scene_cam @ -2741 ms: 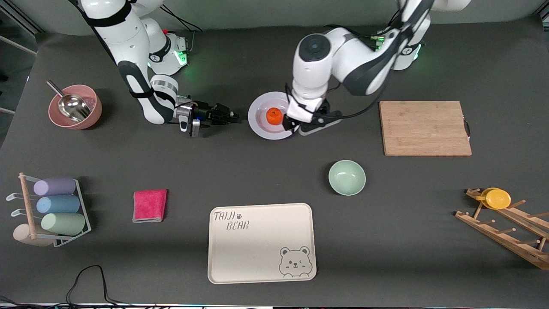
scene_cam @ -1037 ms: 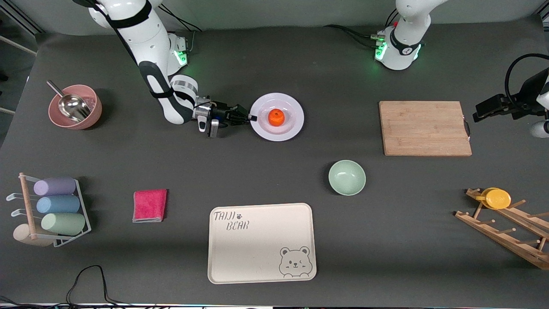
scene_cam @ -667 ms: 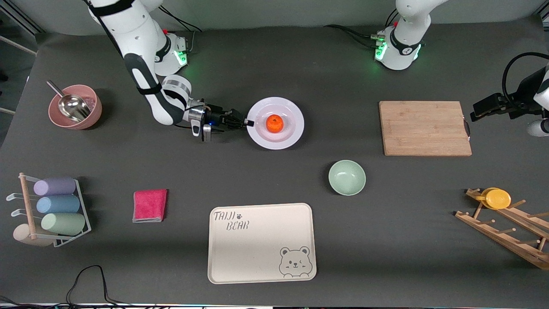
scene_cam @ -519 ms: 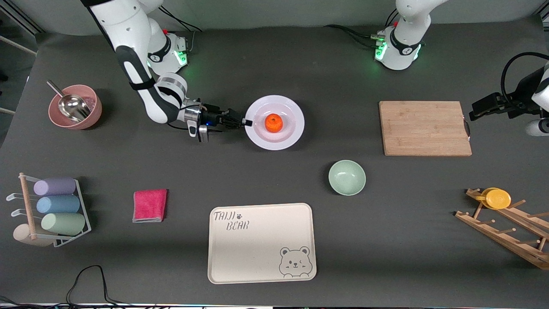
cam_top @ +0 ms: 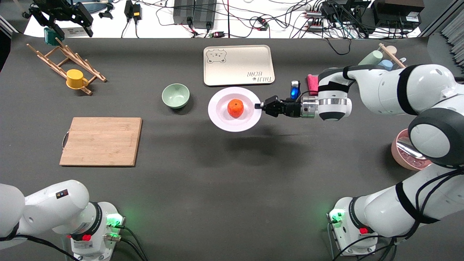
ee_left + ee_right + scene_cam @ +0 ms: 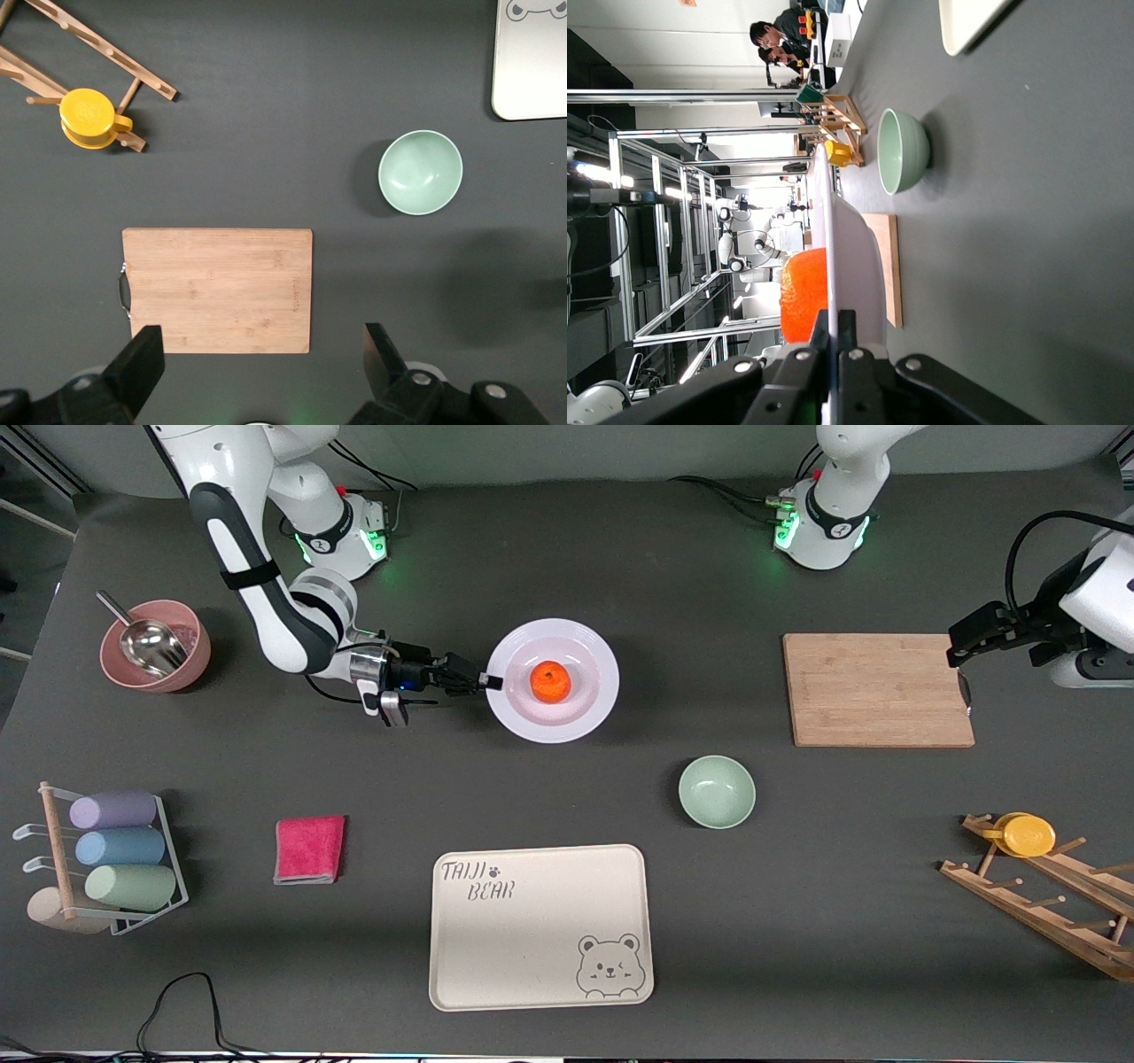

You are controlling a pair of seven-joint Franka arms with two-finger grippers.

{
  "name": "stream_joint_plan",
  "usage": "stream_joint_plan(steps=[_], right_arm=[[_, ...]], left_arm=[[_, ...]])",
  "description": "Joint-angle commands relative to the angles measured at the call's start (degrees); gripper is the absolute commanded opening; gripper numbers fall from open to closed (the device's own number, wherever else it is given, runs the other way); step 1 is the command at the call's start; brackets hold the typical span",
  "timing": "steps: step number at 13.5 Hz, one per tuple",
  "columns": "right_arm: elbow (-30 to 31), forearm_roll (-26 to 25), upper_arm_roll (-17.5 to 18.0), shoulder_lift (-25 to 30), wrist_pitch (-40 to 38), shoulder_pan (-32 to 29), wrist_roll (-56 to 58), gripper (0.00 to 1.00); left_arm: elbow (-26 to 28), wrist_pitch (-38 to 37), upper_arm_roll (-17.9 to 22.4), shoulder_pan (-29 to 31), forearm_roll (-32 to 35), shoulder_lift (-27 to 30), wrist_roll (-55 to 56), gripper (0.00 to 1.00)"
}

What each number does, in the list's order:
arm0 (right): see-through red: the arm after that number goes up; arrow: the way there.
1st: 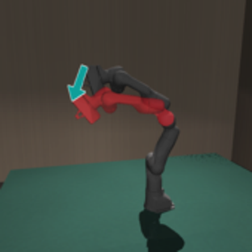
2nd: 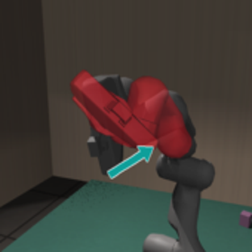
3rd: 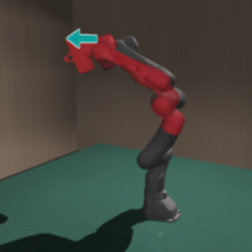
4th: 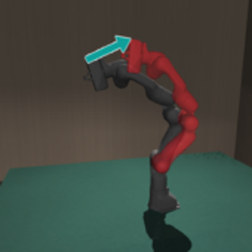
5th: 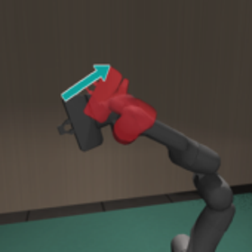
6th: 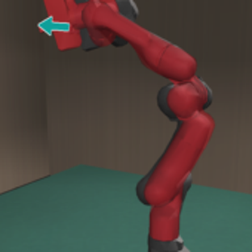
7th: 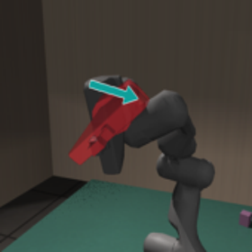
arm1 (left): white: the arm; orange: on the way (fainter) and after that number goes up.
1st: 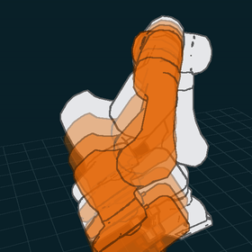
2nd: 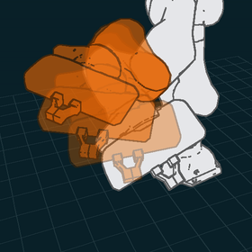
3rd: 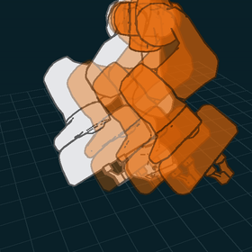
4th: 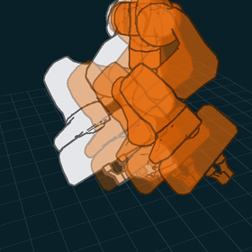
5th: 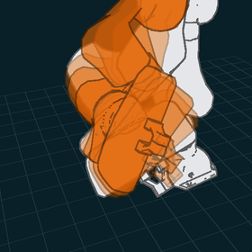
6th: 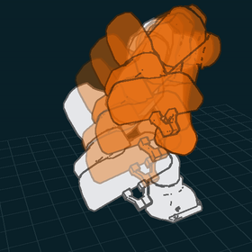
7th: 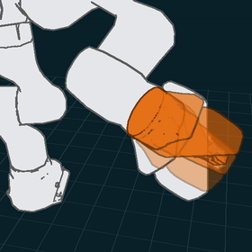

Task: Place orange and plate with both arms
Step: 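Slide the plate with the right gripper onto the bear tray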

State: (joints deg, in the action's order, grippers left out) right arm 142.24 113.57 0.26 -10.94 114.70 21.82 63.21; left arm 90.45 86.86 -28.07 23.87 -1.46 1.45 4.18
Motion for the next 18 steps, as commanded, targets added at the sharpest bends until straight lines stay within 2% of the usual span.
stream_joint_plan(steps=[1, 4, 5, 9, 11, 14, 16, 18], right_arm=[[-9.7, -1.3, -0.1, -6.3, -0.3, -1.5, -2.3, 0.0], [-27.0, -3.3, -3.1, -19.1, -0.3, -1.4, -4.0, 0.0], [-32.8, -4.2, -4.1, -22.9, -0.3, -1.3, -6.0, 0.0], [-54.2, -6.2, -7.3, -35.9, -0.1, -1.1, -16.8, 0.0], [-64.4, -9.3, -9.7, -41.8, -0.1, -1.2, -20.7, 0.0], [-77.2, -9.3, -12.2, -49.9, 0.4, -1.4, -26.5, 0.0], [-82.6, -8.9, -12.3, -53.8, 2.3, -1.6, -28.0, 0.0], [-83.9, -8.8, -12.1, -55.6, 4.2, -1.4, -27.2, 0.0]], left_arm=[[2.8, 2.3, 15.1, -14.2, 1.3, 1.5, -0.9, 1.0], [3.9, 3.1, 28.7, -28.3, 1.6, 1.9, -0.9, 1.0], [3.9, 3.1, 31.8, -31.1, 1.6, 1.9, -0.9, 1.0], [3.9, 2.8, 32.0, -31.4, 1.6, 1.9, -0.9, 1.0], [3.9, 2.7, 32.0, -31.3, 1.4, 1.9, -0.8, 1.0], [3.8, 5.9, 32.0, -31.3, 1.5, 1.5, -0.9, 1.0], [3.9, 6.8, 32.0, -31.3, 1.4, 1.7, -0.9, 1.0], [3.9, 7.4, 32.0, -31.9, 1.6, 1.4, -1.1, 1.0]])
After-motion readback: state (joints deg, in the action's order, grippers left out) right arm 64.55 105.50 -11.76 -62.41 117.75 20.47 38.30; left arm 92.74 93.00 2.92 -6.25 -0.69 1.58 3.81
